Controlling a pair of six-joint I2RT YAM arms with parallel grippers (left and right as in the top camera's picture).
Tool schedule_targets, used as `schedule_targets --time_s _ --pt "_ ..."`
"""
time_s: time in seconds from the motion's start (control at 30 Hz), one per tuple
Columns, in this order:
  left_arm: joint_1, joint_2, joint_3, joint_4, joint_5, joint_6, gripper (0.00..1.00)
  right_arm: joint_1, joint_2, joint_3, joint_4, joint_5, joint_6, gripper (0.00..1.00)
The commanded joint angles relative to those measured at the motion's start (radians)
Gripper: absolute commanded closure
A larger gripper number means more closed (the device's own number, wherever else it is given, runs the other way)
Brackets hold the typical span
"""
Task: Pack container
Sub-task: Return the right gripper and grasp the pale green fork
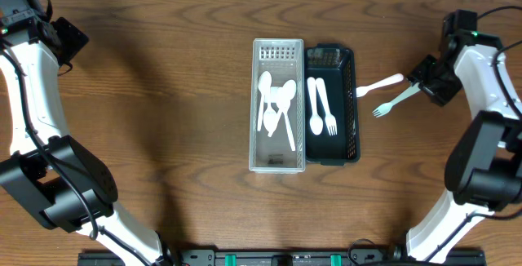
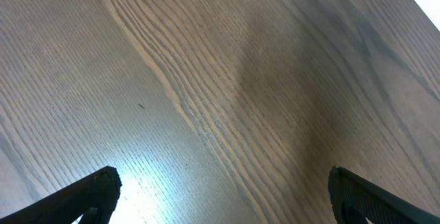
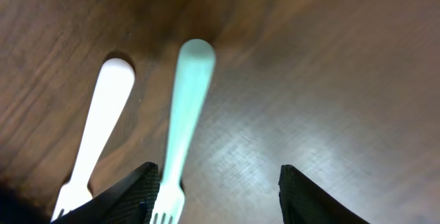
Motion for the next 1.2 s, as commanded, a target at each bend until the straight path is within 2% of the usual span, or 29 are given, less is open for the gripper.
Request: schedule_targets --time_s 0.0,0.2,0.37,0.5,0.77,0.83,0.97,1.17 --pt "0.001 -0.018 0.017 0.000 -0.012 0.009 0.02 0.030 0.051 -0.005 0.013 -0.020 0.024 0.40" --pt "0.001 -0.018 0.017 0.000 -0.012 0.009 0.02 0.051 0.114 -0.005 0.037 -0.031 -0.014 0.42" --pt "0.001 -0.018 0.017 0.000 -0.012 0.009 0.02 0.067 0.142 -0.006 0.037 -0.029 -0.014 0.50" --pt "0.001 -0.018 0.017 0.000 -0.012 0.009 0.02 0.070 0.142 -0.006 0.037 -0.027 -0.013 0.67" --pt "0.001 -0.018 0.017 0.000 -0.012 0.009 0.02 0.068 0.145 -0.070 0.082 -0.023 0.002 0.69" --pt "0.001 -0.018 0.017 0.000 -0.012 0.009 0.02 0.065 0.145 -0.084 0.095 -0.023 0.002 0.76" --pt "0.001 -0.018 0.017 0.000 -0.012 0.009 0.02 0.065 0.145 -0.086 0.105 -0.015 0.001 0.99" --pt "0.001 -0.018 0.017 0.000 -0.012 0.009 0.02 0.074 0.069 -0.018 0.057 -0.016 -0.055 0.99"
